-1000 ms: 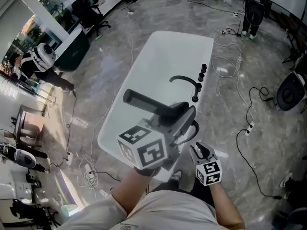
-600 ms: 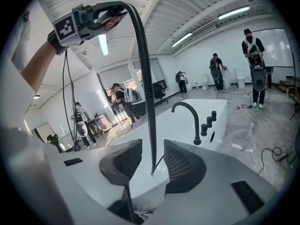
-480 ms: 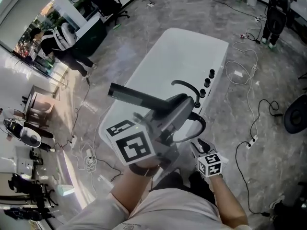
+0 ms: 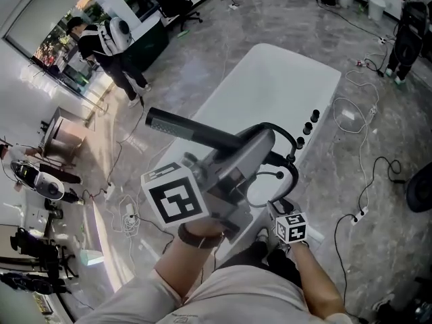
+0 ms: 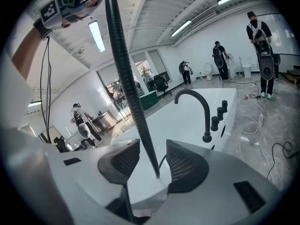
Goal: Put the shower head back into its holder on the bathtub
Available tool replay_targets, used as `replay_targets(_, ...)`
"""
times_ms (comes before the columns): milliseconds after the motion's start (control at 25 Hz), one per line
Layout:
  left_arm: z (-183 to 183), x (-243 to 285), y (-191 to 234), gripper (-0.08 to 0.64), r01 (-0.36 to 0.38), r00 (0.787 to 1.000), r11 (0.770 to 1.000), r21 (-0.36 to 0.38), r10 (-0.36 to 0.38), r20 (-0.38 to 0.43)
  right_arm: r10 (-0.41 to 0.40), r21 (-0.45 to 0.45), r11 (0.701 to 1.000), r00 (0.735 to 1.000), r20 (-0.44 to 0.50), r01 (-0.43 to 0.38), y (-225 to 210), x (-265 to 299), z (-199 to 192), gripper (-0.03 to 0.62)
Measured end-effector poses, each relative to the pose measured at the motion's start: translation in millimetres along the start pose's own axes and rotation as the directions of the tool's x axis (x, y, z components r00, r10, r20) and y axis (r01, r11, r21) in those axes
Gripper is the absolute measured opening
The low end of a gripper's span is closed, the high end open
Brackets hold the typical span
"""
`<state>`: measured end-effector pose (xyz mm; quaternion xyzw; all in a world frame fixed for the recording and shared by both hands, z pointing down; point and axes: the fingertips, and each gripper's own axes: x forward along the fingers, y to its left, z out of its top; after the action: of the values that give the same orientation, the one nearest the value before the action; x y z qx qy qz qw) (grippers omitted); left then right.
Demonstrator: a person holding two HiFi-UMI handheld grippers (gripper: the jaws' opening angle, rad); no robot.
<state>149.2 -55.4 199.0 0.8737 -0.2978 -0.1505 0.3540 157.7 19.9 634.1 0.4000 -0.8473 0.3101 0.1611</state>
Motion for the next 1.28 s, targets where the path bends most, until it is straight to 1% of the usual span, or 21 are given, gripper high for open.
replay_targets(160, 22, -8, 6, 0.098, 0.001, 1.0, 1.0, 0.0, -0.001, 0.027, -0.012, -0.006, 1.0, 1.0, -0.022, 0.012, -2, 24, -2, 0.153)
replay_targets(360, 33, -15, 19, 0.098, -0.008, 0.999, 1.0, -0.025, 0.009, 0.051, -0.03, 0.005, 1.0, 0.999, -0.019, 0.03, -6, 37, 0, 0.145)
replay_targets(440, 34, -17, 27, 0.098, -0.011, 0.998, 0.998, -0.054, 0.014, 0.059, -0.039, 0.018, 0.999, 0.999, -0.013, 0.039, -10, 40, 3, 0.087)
replay_targets(480, 34, -17, 32, 0.098, -0.013, 0.998, 0.997, -0.07, 0.017, 0.064, -0.041, 0.027, 0.999, 0.999, -0.01, 0.041, -12, 40, 4, 0.076)
replay_targets(640, 37, -15, 54, 0.098, -0.017, 0.996, 0.991, -0.133, 0.028, 0.083, -0.042, 0.087, 0.995, 0.999, -0.011, 0.043, -25, 32, 3, 0.071)
replay_targets(760, 33, -9, 76, 0.098, -0.037, 0.995, 0.985, -0.169, 0.052, 0.085, -0.051, 0.171, 0.984, 0.999, 0.0, 0.05, -40, 21, 2, 0.069)
replay_targets(880, 22, -6, 103, 0.098, -0.08, 0.993, 0.976, -0.203, 0.096, 0.073, -0.072, 0.263, 0.963, 0.997, 0.029, 0.062, -59, 8, 1, 0.069)
replay_targets(1040, 15, -12, 134, 0.098, -0.151, 0.986, 0.974, -0.168, 0.161, 0.046, -0.128, 0.371, 0.924, 0.989, 0.071, 0.093, -85, -19, 8, 0.068)
replay_targets(1120, 13, -18, 150, 0.098, -0.21, 0.976, 0.966, -0.153, 0.216, 0.027, -0.148, 0.44, 0.893, 0.983, 0.105, 0.088, -96, -37, 18, 0.067)
replay_targets(1160, 11, -20, 158, 0.098, -0.229, 0.972, 0.962, -0.146, 0.234, 0.019, -0.155, 0.482, 0.873, 0.98, 0.125, 0.076, -101, -46, 24, 0.067)
replay_targets(1280, 2, -21, 180, 0.098, -0.27, 0.962, 0.952, -0.142, 0.272, -0.004, -0.16, 0.585, 0.811, 0.968, 0.193, 0.017, -114, -71, 45, 0.069)
